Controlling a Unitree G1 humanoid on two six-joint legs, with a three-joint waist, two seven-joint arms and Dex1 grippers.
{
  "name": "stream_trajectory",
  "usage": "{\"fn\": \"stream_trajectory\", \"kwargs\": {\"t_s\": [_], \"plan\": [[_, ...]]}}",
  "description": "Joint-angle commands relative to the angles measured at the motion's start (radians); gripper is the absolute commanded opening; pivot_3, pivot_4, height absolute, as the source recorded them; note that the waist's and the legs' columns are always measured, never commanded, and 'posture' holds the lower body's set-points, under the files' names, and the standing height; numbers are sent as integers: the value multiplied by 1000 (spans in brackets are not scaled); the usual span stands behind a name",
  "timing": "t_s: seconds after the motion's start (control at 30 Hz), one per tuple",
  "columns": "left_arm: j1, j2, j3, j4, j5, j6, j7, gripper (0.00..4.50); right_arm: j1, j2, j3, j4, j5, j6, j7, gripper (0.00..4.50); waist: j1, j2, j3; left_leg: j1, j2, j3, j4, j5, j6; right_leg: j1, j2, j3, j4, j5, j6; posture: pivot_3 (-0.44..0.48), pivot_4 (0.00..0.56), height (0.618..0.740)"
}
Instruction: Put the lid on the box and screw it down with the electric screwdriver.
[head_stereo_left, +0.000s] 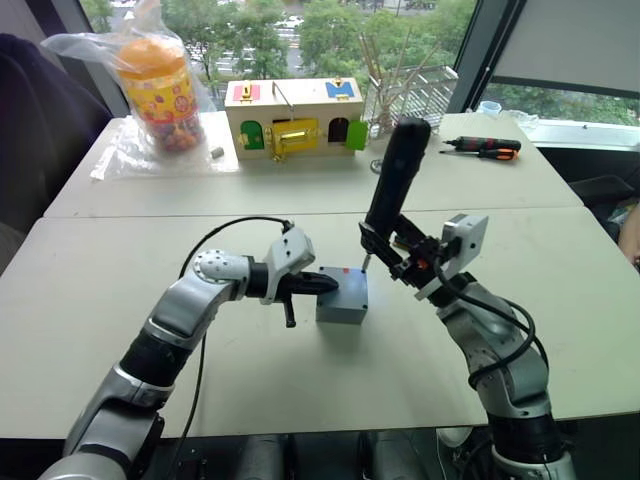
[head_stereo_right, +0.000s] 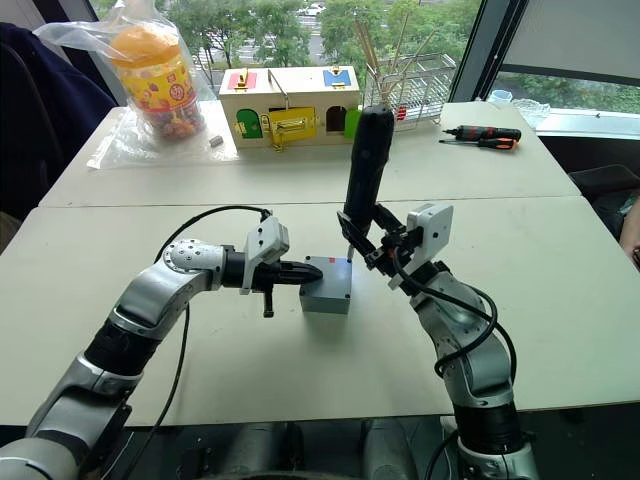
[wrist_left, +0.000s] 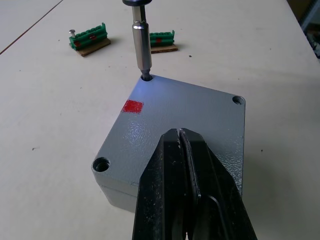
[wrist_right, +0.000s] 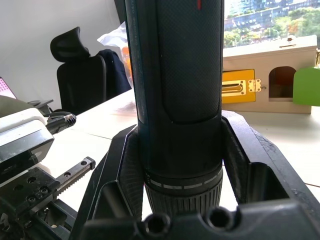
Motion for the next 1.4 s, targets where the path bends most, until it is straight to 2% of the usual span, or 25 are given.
{"fn": "stream_trajectory", "kwargs": {"t_s": [0.03, 0.2, 0.33, 0.43, 0.53, 0.6, 0.67, 0.73, 0.83, 0.93, 1.1, 1.23, 1.4], "plan": [[13, -4, -14, 6, 11, 0, 4, 0, 34, -15, -2, 49, 2, 55, 6, 1751, 1, 0, 0, 0, 0, 0, 0, 0, 0, 0, 0, 0, 0, 0, 0, 0, 150, 711], [17, -8, -12, 0, 10, 4, 4, 0, 16, -33, -32, 14, 28, 66, 11, 1751, 2, 0, 0, 0, 0, 0, 0, 0, 0, 0, 0, 0, 0, 0, 0, 0, 150, 711], [26, -7, -8, -10, 7, 7, 7, 0, -120, -102, -179, -117, 221, 169, -13, 1751, 8, 1, 1, -1, 0, 0, 1, 0, 1, -1, -1, 0, 0, 0, 0, 0, 150, 711], [28, -11, -5, -13, 5, 8, 13, 0, -278, -188, -320, -132, 412, 291, -90, 1751, 19, 5, 4, -4, 0, 1, 2, 0, 1, -4, -1, 0, 0, 0, 0, 0, 150, 711], [26, -28, 3, -15, 18, -17, 47, 0, -408, -270, -399, -57, 419, 403, -229, 1751, 21, 5, 5, -4, 0, 0, 1, 0, 1, -4, -1, 0, 0, 0, 0, 0, 150, 711], [17, -74, 35, -18, 19, -30, 121, 0, -481, -312, -428, 3, 469, 526, -311, 1751, 20, 5, 5, -4, 0, 1, 1, -1, 1, -4, -1, 0, 0, 0, 0, 0, 150, 711], [-3, -142, 83, -12, 41, -60, 244, 0, -514, -379, -413, 54, 455, 614, -313, 1751, 19, 4, 5, -4, 0, 1, 2, -1, 1, -4, -2, 0, 0, 0, 0, 0, 150, 711], [-22, -172, 98, -15, 59, -58, 303, 0, -524, -450, -404, 107, 448, 706, -299, 1751, 19, 4, 5, -4, 0, 2, 2, -1, 2, -4, -2, 0, 0, 0, 0, 0, 150, 711], [-32, -153, 88, -56, 6, -7, 234, 0, -524, -590, -375, 188, 451, 862, -226, 1751, 20, 6, 6, -6, 0, 3, 1, -1, 3, -7, -2, 1, 0, 0, 0, 0, 150, 711], [-40, -103, 90, -126, -126, 106, 99, 0, -526, -735, -326, 303, 439, 983, -110, 1751, 19, 7, 7, -9, 0, 4, 1, -2, 3, -10, -2, 1, 0, 0, 0, 0, 150, 711], [-35, -21, 18, -212, -115, 138, 42, 0, -447, -910, -202, 422, 447, 1088, 157, 1751, 18, 7, 8, -11, 0, 5, 2, -2, 3, -12, -2, 2, -2, 0, 0, 0, 150, 711], [-15, 4, -25, -262, -94, 142, 47, 0, -432, -929, -123, 549, 409, 1162, 239, 1751, 15, 7, 8, -10, 0, 5, 2, -2, 3, -12, -2, 3, -1, 0, 0, 0, 150, 711], [15, -17, -33, -307, -129, 171, 65, 0, -515, -872, -24, 734, 316, 1183, 264, 1751, 17, 7, 8, -11, 0, 6, 3, -2, 3, -14, -2, 3, -1, 0, 0, 0, 150, 711]]}}
